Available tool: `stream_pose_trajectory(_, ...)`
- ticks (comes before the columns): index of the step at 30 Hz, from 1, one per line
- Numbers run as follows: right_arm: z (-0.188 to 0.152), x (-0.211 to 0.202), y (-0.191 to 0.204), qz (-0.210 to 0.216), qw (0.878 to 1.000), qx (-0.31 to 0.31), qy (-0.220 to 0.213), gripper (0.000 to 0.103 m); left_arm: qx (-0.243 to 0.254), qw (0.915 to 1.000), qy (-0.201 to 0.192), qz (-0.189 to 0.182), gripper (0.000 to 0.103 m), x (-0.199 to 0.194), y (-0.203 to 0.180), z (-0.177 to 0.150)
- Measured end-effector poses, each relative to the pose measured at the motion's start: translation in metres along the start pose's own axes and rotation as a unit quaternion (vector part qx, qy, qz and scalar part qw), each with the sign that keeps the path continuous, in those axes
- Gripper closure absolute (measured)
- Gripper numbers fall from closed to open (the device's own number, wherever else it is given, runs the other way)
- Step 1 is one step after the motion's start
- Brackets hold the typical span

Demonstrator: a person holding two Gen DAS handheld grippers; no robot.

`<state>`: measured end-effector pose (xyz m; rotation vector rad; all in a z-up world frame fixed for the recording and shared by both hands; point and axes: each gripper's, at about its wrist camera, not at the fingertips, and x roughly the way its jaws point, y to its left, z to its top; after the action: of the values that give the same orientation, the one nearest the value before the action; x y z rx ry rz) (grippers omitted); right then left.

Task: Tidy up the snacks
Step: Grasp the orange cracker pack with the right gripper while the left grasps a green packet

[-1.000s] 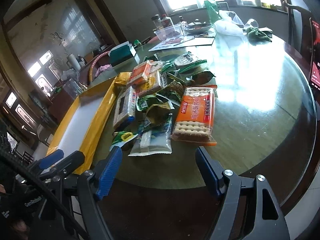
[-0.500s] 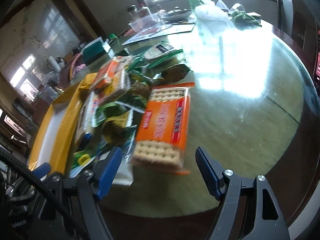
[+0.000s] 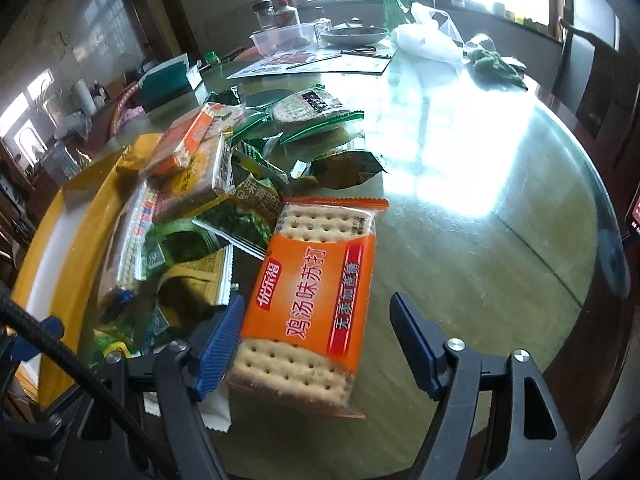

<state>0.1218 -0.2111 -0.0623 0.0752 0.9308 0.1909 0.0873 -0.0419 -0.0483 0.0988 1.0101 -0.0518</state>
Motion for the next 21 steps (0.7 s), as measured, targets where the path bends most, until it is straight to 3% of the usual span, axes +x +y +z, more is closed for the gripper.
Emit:
stream_pose_trajectory(4,-0.006,-0.006,-0.004,-0.006,1.000,-0.008,-0.002,0.047,-0.014,0.9994,0.012,-0.028,0.039,0.008,0.010,0.004)
stream_pose_trajectory(8,-0.009,-0.009,-0.007,-0.013,1.000,-0.011,-0.001,0.048,-0.039,0.9977,0.026,-0.050,0.043,0.017,0.015,0.007)
stream_pose_trajectory(12,-0.008,-0.007,-0.005,-0.019,1.000,-0.016,-0.003,0.045,-0.034,0.9987,0.016,-0.034,0.043,0.018,0.009,0.003)
stream_pose_trajectory(13,-0.008,-0.006,-0.002,-0.024,1.000,-0.019,-0.004,0.045,-0.034,0.9988,0.012,-0.033,0.049,0.017,0.008,0.001)
stream_pose_trajectory(14,-0.008,-0.005,0.001,-0.032,0.999,-0.025,-0.006,0.045,-0.035,0.9986,0.016,-0.037,0.055,0.017,0.008,0.000)
stream_pose_trajectory(17,-0.010,-0.002,0.008,-0.055,0.997,-0.047,-0.010,0.046,-0.049,0.9973,0.014,-0.053,0.058,0.015,0.015,-0.005)
stream_pose_trajectory(21,-0.012,-0.004,0.008,-0.056,0.997,-0.044,-0.017,0.049,-0.074,0.9942,0.002,-0.078,0.059,0.004,0.025,-0.007)
